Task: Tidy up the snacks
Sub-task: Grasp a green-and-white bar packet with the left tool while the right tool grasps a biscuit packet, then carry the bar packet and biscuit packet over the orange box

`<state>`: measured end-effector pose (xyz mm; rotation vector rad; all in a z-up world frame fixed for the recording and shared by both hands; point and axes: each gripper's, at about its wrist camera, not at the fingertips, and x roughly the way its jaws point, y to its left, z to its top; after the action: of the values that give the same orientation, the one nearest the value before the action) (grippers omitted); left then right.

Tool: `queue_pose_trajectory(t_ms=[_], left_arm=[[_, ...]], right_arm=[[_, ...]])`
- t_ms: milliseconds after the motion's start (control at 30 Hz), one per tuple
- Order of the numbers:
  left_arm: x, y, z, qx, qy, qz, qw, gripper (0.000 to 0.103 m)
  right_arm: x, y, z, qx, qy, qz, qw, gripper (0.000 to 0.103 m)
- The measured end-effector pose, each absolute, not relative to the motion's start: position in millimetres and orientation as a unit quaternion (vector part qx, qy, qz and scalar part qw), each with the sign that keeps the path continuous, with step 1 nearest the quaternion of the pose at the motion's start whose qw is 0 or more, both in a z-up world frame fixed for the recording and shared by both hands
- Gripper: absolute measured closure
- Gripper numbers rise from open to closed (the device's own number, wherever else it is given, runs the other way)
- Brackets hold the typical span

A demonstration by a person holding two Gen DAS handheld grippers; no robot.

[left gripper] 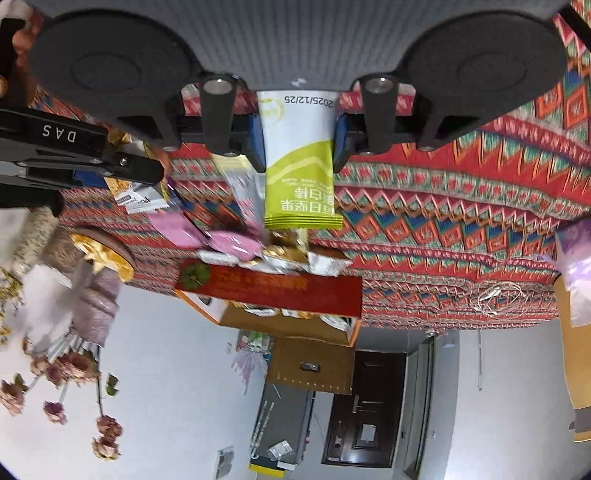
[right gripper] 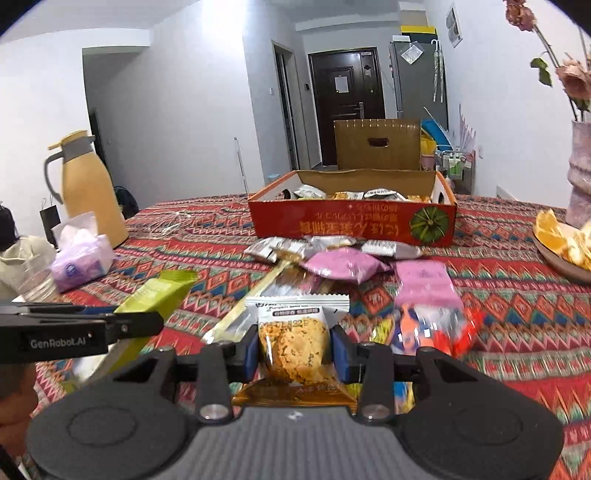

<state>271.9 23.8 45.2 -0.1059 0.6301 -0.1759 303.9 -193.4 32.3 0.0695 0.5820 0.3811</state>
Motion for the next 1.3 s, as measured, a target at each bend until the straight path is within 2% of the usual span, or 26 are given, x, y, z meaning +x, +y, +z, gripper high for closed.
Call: queue_pose_trajectory(t_ms=[333, 633, 833, 1033, 1200, 1300], left_arm=[[240, 1, 60, -0.041, 0.288, -0.102, 0.951, 0.067], [289, -9, 81, -0.042, 0.279, -0.130, 0.951, 0.067], [376, -9, 109, -0.053, 0.260, -0.140, 0.954, 0.067], [494, -13, 120, -0.061, 0.267, -0.125, 0.954, 0.067], [590, -14, 111, -0.073, 0.291, -0.109, 0.948, 0.067], [642, -16, 90, -0.077, 0.325, -0.089, 0.938, 0.067]], right_arm=[[261, -222, 30, 0.051, 0.276, 0.177, 0.943, 0.065], [285, -243, 40, 0.043, 0.263, 0.164, 0.950, 0.065], [348, -250, 67, 0.021, 0.244, 0.177, 0.953, 0.065], [453, -246, 90, 0.017, 0.235, 0.194, 0.952, 0.065], [557, -221, 83, 0.012, 0.272, 0.211, 0.939, 0.065], [628, -201, 71, 0.001, 0.325, 0.212, 0.922, 0.065]])
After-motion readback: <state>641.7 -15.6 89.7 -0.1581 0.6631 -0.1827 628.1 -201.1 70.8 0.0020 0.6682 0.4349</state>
